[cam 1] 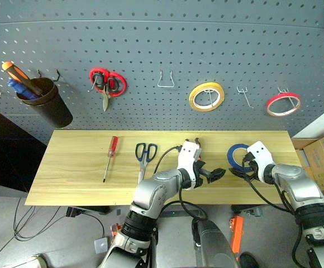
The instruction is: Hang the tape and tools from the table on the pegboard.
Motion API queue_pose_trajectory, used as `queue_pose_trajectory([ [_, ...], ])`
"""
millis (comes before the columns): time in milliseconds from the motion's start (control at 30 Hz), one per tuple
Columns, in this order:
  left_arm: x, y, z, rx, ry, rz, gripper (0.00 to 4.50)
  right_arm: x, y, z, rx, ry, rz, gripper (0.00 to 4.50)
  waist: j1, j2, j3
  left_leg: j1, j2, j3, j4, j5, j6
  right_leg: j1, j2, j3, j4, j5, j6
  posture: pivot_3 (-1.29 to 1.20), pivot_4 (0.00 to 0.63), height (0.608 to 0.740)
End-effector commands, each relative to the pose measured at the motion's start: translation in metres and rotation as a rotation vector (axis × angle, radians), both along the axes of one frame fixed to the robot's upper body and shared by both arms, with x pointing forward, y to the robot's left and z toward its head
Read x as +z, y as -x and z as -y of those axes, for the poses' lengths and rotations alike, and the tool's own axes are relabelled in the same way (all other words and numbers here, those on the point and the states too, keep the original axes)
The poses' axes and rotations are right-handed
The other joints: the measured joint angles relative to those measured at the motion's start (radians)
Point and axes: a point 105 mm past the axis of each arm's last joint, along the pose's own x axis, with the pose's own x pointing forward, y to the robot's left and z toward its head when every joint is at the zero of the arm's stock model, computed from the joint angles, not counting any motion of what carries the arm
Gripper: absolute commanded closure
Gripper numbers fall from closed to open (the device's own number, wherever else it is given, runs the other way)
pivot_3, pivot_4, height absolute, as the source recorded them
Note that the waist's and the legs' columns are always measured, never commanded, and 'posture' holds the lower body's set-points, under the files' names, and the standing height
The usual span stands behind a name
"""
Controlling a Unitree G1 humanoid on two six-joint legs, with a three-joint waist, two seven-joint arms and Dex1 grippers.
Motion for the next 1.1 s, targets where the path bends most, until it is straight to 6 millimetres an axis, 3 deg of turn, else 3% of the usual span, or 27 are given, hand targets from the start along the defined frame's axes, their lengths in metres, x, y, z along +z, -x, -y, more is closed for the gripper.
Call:
queue_pose_trajectory([
  [33,0.007,0.005,0.003,-0.012,0.034,0.004,0.02,0.007,-0.007,-0.004,0.032,-0.007,0.025,0.00,0.000,0.000,0.003,-0.001,0.000,0.000,0.000,0.000,0.000,-0.001,0.000,0.000,0.000,0.000,0.000,-0.01,0.351,0.740],
  [300,0.003,0.010,0.000,-0.012,0.020,-0.009,0.02,-0.003,-0.013,-0.006,0.040,-0.035,-0.044,0.00,0.001,0.000,0.015,-0.005,0.000,0.000,0.000,0.000,0.000,-0.005,0.000,0.000,0.001,0.000,0.001,0.00,0.360,0.740],
  [633,0.003,0.012,-0.003,0.002,0.014,-0.017,0.02,-0.017,-0.015,0.005,-0.120,-0.166,-0.209,0.00,0.001,-0.002,0.018,-0.005,0.000,0.000,0.000,0.000,0.000,-0.005,0.000,0.000,0.001,0.000,0.001,0.00,0.365,0.740],
  [1000,0.004,0.010,-0.006,0.008,0.010,-0.017,0.00,-0.016,-0.018,0.007,-0.123,-0.146,-0.184,3.76,0.000,-0.003,0.019,-0.005,0.000,0.000,0.000,0.000,0.000,-0.005,0.000,0.000,0.000,0.000,0.001,-0.01,0.370,0.740],
  [1100,0.004,0.009,-0.006,0.008,0.010,-0.016,0.00,-0.016,-0.018,0.008,-0.126,-0.139,-0.179,3.98,0.000,-0.003,0.019,-0.005,0.000,0.000,0.000,0.000,0.000,-0.005,0.000,0.000,0.000,0.000,0.001,-0.01,0.367,0.740],
])
